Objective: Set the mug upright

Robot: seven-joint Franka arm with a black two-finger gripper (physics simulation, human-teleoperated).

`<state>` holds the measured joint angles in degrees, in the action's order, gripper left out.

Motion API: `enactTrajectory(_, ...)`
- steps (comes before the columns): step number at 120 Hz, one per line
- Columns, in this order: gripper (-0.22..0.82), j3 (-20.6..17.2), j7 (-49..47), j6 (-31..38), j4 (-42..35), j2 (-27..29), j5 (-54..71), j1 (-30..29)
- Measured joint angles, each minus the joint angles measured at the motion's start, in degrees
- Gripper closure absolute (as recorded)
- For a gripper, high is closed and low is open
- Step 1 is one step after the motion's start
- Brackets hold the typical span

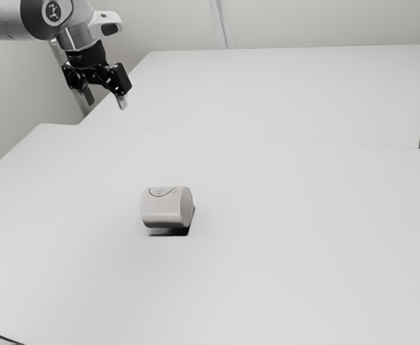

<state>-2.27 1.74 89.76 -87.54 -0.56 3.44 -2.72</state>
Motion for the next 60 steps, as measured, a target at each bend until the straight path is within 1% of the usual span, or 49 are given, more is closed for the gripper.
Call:
enactTrajectory(32, 0.0, 0.3, -0.3, -0.2, -0.7, 0.2, 0.0, -0.1)
enactTrajectory(52, 0.0, 0.7, -0.4, 0.2, -3.9, 1.2, -1.0, 0.0)
enactTrajectory(60, 0.0, 2.8, -0.5, 0.7, -5.8, 1.6, -3.1, 1.9)
